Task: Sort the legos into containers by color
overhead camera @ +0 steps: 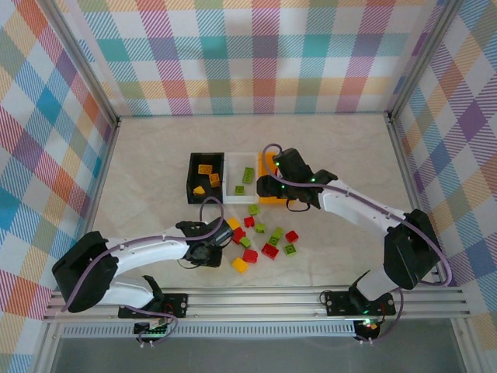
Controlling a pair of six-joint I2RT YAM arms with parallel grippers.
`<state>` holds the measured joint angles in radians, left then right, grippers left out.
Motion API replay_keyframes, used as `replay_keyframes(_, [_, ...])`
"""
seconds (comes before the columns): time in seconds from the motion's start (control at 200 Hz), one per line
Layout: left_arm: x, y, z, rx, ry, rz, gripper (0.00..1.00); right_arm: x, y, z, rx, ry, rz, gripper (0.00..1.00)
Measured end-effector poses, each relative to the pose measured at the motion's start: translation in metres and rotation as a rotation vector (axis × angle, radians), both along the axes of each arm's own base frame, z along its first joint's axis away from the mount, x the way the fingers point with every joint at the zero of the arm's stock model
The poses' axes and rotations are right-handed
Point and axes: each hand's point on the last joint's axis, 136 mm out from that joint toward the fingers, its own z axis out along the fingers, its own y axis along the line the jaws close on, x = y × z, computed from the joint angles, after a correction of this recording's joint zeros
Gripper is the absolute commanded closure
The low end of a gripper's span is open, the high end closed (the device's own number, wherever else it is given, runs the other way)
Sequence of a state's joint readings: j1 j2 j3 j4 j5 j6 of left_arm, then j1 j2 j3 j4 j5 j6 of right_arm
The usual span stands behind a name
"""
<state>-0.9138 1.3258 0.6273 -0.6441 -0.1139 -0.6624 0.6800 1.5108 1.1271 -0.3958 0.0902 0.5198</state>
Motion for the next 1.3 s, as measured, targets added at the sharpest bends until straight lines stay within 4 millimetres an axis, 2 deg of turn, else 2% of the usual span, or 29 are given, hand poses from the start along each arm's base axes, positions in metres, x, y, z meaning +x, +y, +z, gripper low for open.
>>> replay_keyframes(0.16, [0.004,0.0,0.008,-0.033,-0.019,0.016,0.65,0.001,-0.004,0.0,0.001,-0.001,-0.017,0.31])
replay_keyframes(0.225, [0.013,0.001,0.02,-0.064,-0.053,0.049,0.66,0.0,-0.005,0.001,0.006,-0.001,-0.023,0.31])
replay_keyframes(0.3, [0.033,0.003,0.044,-0.106,-0.118,0.104,0.66,-0.002,-0.007,0.003,0.012,-0.004,-0.027,0.31])
replay_keyframes(0.47, [0.105,0.015,0.115,-0.181,-0.323,0.244,0.67,-0.005,-0.013,0.001,0.014,-0.003,-0.035,0.31])
replay_keyframes(0.57, [0.153,0.023,0.141,-0.177,-0.407,0.306,0.67,-0.007,-0.015,-0.001,0.012,-0.001,-0.036,0.31])
replay_keyframes(0.675, [0.199,0.03,0.146,-0.152,-0.449,0.357,0.68,-0.012,-0.018,-0.002,0.013,0.003,-0.039,0.31])
replay_keyframes(0.83, [0.256,0.036,0.131,-0.093,-0.442,0.394,0.68,-0.018,-0.023,0.001,0.028,0.0,-0.05,0.3])
replay_keyframes(0.905, [0.276,0.038,0.121,-0.074,-0.429,0.403,0.6,-0.022,-0.026,0.001,0.032,0.0,-0.052,0.3])
replay_keyframes(1.06, [0.294,0.038,0.11,-0.055,-0.407,0.402,0.28,-0.033,-0.032,-0.008,0.029,0.023,-0.051,0.29])
replay_keyframes(1.2, [0.299,0.031,0.126,-0.092,-0.425,0.393,0.1,-0.043,-0.037,-0.024,0.015,0.071,-0.051,0.29])
replay_keyframes(1.29, [0.294,0.023,0.147,-0.133,-0.456,0.372,0.05,-0.051,-0.041,-0.037,-0.001,0.109,-0.051,0.29])
replay_keyframes(1.3, [0.293,0.022,0.149,-0.137,-0.46,0.373,0.02,-0.052,-0.041,-0.038,-0.002,0.112,-0.051,0.29])
